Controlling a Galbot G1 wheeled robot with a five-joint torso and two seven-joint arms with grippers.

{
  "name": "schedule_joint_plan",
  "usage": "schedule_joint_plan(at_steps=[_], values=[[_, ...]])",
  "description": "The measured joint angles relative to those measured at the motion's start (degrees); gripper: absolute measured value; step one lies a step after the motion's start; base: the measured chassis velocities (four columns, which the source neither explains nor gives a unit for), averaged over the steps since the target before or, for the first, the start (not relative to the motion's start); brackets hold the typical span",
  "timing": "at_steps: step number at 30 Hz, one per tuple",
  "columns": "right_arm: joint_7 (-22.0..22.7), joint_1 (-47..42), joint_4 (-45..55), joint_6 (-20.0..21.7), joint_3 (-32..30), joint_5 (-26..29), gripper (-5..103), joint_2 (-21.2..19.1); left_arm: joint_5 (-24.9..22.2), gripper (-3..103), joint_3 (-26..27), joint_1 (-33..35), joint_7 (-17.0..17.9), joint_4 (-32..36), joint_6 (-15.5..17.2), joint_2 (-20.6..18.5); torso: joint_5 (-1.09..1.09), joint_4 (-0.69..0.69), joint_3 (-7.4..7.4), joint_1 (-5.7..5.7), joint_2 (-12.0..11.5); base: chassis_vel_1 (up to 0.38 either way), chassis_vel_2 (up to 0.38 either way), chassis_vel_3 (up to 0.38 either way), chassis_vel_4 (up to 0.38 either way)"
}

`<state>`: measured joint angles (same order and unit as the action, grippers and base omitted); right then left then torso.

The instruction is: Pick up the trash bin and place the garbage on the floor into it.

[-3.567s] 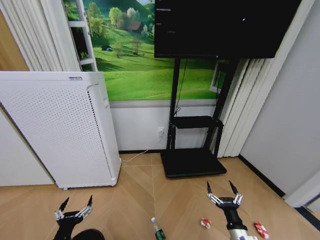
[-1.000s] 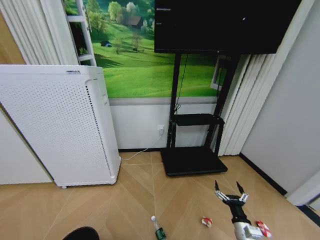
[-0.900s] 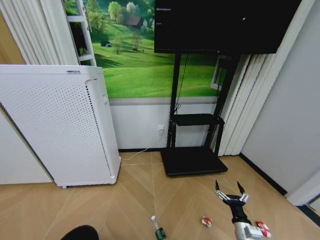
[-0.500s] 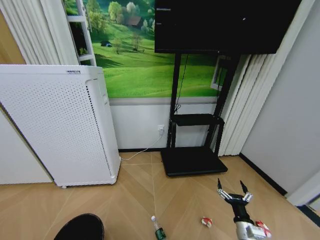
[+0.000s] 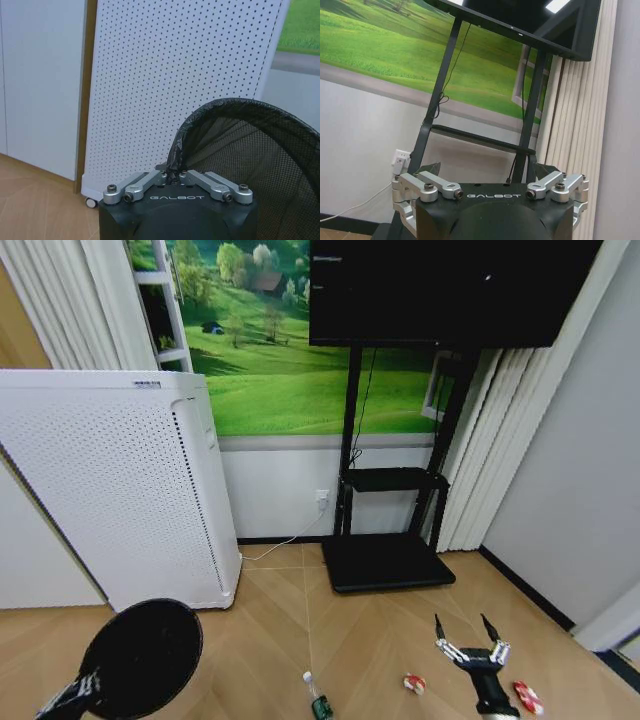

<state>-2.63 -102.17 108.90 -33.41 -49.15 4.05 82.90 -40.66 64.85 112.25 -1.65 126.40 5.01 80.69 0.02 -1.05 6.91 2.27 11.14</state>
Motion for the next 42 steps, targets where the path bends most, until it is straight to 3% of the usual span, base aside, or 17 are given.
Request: schedule_joint_plan(at_steps=[20,23,27,28,30,31,33,38,41,42], values=[[0.32,-0.46,-1.96,-1.2,1.26,-1.85,100,-0.16,0.23,4,-2.31,-1.53,1.51,-0.49,1.06,0.84,-0.02,0.0,0.01,0.01,0.0,0.182,0.173,-0.181,-0.178],[3.98,-0.07,-2.76,2.35,1.75,-6.17,100,-1.21,1.36,4,-2.68,-1.51,1.24,-2.32,1.01,1.51,-0.03,0.0,0.01,0.01,0.01,0.119,0.122,-0.125,-0.13],[4.14,-0.38,-5.19,9.18,4.24,-10.52,100,-3.69,1.71,4,-3.19,-1.56,1.14,-3.33,0.96,1.97,-0.01,0.0,0.01,0.01,0.01,0.025,0.045,-0.042,-0.043],[4.14,-0.38,-5.19,9.18,4.24,-10.52,100,-3.69,1.71,4,-3.19,-1.56,1.14,-3.33,0.96,1.97,-0.01,0.0,0.01,0.01,0.01,0.0,0.0,0.0,0.0],[0.53,-1.04,-7.59,14.81,6.16,-12.75,100,-6.05,1.69,4,-3.16,-1.57,0.96,-3.83,0.74,2.0,0.0,0.0,0.01,0.01,0.01,-0.026,-0.01,0.025,0.023],[0.53,-1.04,-7.59,14.81,6.16,-12.75,100,-6.05,1.69,4,-3.16,-1.57,0.96,-3.83,0.74,2.0,0.0,0.0,0.01,0.01,0.01,-0.052,-0.021,0.049,0.045],[-3.2,-1.82,-9.87,20.21,9.52,-10.24,100,-8.64,1.67,4,-2.94,-1.51,0.89,-4.31,0.44,2.08,0.0,0.0,0.01,0.01,0.01,-0.021,-0.029,0.025,0.014],[-6.99,-0.39,-12.41,23.08,12.99,-10.41,100,-11.02,1.62,4,-2.54,-1.11,0.81,-4.97,-0.16,2.29,-0.02,0.0,0.01,0.01,0.0,0.0,0.0,0.0,0.0],[-6.74,0.78,-12.48,23.4,13.76,-10.5,100,-11.21,1.63,4,-2.25,-0.88,0.78,-5.03,-0.45,2.38,-0.01,0.01,0.01,0.01,0.01,0.0,0.0,0.0,0.0],[-4.82,1.83,-12.6,22.64,14.23,-10.67,100,-10.97,1.64,4,-2.11,-0.76,0.75,-5.08,-0.55,2.44,-0.03,0.01,0.01,0.01,0.01,0.0,0.0,0.0,0.0]])
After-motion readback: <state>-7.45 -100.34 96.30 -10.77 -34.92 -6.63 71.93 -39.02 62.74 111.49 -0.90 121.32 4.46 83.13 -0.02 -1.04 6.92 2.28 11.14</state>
